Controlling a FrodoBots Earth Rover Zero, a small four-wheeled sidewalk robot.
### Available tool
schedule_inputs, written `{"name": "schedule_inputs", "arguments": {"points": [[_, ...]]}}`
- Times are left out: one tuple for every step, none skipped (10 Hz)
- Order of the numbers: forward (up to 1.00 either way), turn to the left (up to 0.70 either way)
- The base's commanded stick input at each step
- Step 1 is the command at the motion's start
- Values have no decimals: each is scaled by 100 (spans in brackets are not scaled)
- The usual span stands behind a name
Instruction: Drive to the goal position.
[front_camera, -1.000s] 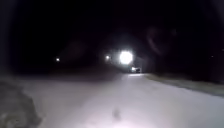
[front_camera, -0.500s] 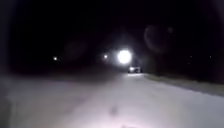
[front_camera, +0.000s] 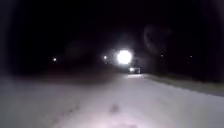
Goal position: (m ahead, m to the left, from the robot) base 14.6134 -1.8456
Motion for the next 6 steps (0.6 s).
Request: {"name": "schedule_inputs", "arguments": {"points": [[100,0],[100,0],[100,0],[100,0],[100,0],[100,0]]}}
